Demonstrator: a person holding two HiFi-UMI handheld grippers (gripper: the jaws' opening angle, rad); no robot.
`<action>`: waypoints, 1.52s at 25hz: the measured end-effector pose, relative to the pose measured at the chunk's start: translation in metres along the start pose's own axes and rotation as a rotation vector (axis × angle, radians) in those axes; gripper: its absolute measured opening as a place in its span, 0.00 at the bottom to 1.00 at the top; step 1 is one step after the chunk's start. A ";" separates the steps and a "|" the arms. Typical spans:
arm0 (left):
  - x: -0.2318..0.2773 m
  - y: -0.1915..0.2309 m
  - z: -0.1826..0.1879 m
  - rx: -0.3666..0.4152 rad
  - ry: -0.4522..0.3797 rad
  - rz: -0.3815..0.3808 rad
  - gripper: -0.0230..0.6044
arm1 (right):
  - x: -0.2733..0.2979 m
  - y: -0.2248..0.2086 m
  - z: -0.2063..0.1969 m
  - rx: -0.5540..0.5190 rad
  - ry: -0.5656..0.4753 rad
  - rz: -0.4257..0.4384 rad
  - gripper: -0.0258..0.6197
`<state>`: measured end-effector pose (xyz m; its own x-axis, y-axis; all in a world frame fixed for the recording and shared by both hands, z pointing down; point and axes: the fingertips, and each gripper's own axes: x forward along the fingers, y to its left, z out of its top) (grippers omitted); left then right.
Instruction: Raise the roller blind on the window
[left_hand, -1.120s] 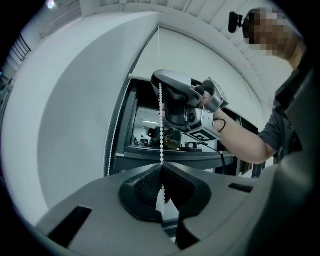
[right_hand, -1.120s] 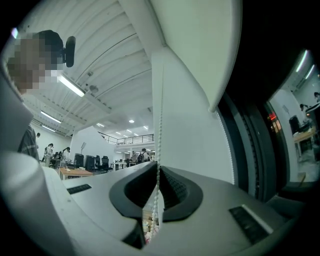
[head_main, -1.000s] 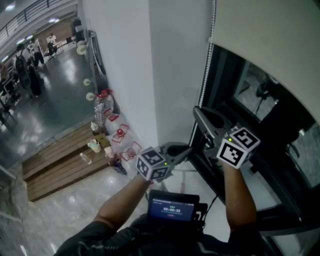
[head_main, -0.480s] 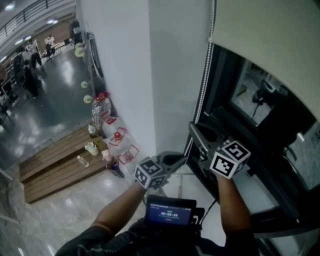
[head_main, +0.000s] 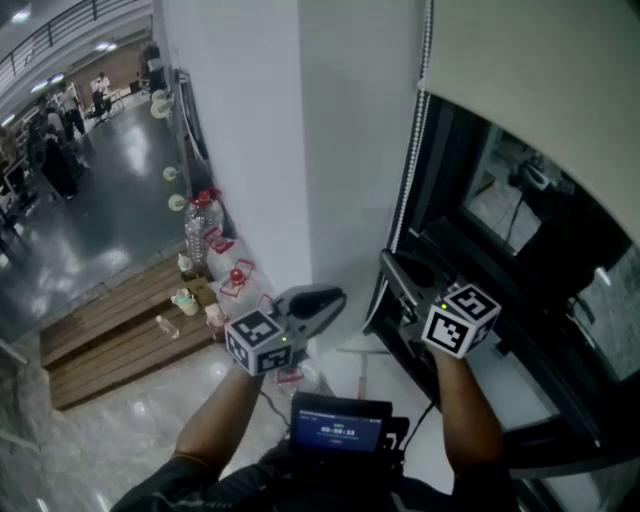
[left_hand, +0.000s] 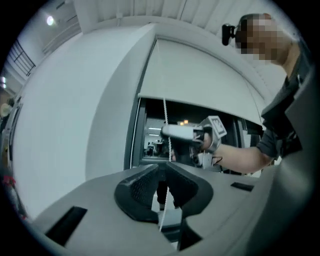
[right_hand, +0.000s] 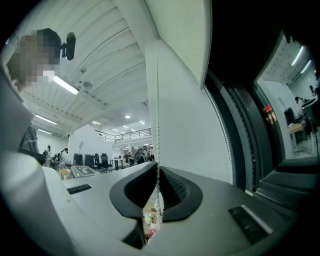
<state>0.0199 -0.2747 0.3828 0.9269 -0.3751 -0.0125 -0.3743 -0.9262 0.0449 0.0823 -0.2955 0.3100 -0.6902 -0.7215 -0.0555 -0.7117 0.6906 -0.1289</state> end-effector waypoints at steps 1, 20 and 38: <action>-0.003 -0.001 0.020 0.018 -0.036 -0.004 0.12 | 0.000 0.000 0.000 -0.005 0.001 -0.003 0.06; 0.083 -0.018 0.184 0.066 -0.212 -0.068 0.05 | 0.001 0.012 0.000 -0.026 -0.025 0.023 0.06; 0.070 -0.013 0.131 0.040 -0.215 -0.045 0.04 | 0.003 0.009 -0.057 0.052 0.059 0.013 0.06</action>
<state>0.0859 -0.2937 0.2503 0.9170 -0.3285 -0.2265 -0.3374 -0.9414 -0.0006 0.0664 -0.2883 0.3650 -0.7070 -0.7072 0.0008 -0.6957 0.6954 -0.1800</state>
